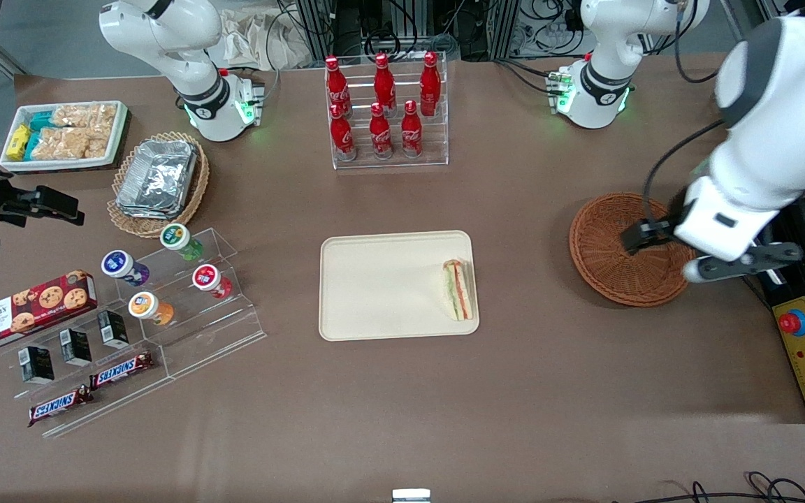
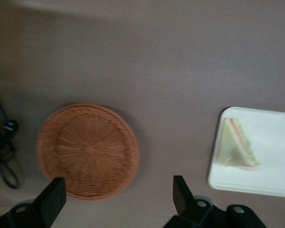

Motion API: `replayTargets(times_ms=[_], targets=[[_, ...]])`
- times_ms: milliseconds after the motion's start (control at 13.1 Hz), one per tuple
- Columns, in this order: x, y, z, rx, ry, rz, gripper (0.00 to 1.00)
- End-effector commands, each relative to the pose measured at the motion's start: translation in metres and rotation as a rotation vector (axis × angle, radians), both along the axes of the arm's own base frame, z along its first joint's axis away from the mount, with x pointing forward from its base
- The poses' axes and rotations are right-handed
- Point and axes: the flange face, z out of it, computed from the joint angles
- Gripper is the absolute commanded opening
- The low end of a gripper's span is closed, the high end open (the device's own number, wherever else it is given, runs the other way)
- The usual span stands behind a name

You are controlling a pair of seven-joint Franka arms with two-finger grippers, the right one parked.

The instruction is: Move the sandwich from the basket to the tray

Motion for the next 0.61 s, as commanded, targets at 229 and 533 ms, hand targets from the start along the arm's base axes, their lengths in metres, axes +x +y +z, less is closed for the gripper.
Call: replayTargets(times_ms=[229,533], targets=[[-0.028,0.119,-0.011,-0.003,-0.012,-0.204,1.00],[-0.011,0.125,0.012,0.011,-0.048,-0.211,1.00]])
